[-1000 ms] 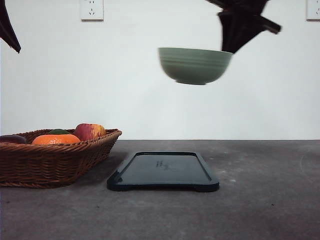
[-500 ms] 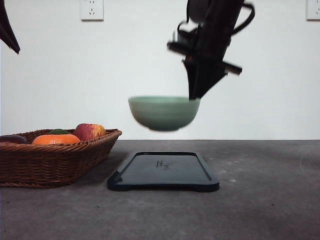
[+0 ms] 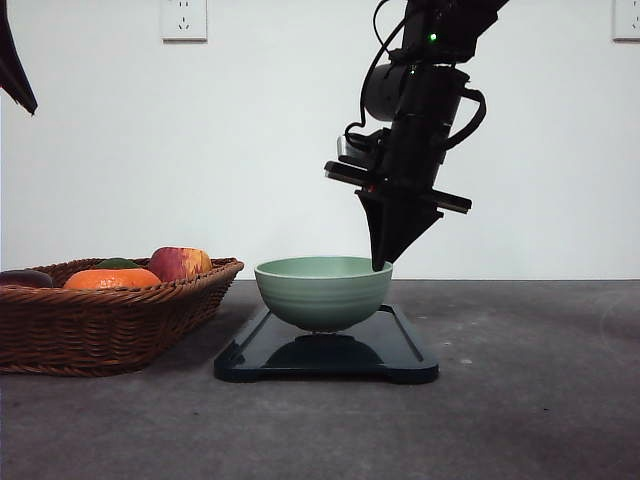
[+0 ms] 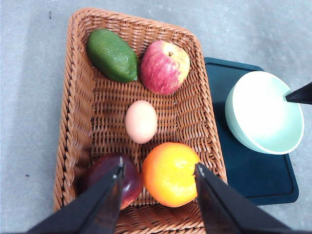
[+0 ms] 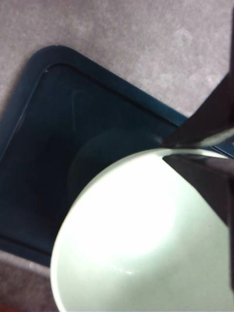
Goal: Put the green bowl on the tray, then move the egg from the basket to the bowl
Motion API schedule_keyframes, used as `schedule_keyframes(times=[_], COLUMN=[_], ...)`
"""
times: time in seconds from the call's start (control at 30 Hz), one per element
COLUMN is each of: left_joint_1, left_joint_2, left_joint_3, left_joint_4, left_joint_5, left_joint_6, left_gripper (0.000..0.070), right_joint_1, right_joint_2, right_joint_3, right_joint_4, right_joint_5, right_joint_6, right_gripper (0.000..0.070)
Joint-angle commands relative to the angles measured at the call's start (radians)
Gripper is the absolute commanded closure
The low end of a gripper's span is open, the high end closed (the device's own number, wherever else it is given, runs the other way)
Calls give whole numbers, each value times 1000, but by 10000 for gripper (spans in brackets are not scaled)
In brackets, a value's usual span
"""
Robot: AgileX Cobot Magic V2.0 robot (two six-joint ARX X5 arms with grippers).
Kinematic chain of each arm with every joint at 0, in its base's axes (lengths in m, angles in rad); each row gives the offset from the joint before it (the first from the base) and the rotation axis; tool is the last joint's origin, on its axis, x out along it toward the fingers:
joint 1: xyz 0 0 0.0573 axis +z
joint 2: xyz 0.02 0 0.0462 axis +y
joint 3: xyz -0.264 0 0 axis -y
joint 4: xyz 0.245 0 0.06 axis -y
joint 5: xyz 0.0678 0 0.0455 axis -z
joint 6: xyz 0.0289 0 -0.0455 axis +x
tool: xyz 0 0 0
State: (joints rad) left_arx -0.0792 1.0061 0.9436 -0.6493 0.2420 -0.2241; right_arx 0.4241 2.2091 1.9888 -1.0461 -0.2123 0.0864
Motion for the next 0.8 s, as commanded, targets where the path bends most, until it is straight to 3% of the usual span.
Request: schedule_keyframes(times=[0.0, 0.13, 0.3, 0.6, 0.77], left_joint_1=[0, 0, 0, 0, 0], left_joint_2=[14, 27, 42, 43, 43], left_joint_3=[20, 20, 20, 20, 20], left_joint_4=[5, -6, -24, -17, -17], left_joint_5=[2, 2, 2, 2, 2], left_joint_6=[14, 14, 14, 14, 14], left_gripper=[419, 419, 419, 419, 419], right_joint_1=[4, 3, 4, -2, 9], right_joint_2=[36, 40, 40, -6, -104], right_joint_3=[25, 25, 25, 131, 111], right_joint_4=[1, 8, -2, -107, -71], right_joint_5=[-15, -25, -24, -20, -19], right_joint_6=[11, 11, 11, 3, 1], right_gripper=[697, 671, 480, 474, 476])
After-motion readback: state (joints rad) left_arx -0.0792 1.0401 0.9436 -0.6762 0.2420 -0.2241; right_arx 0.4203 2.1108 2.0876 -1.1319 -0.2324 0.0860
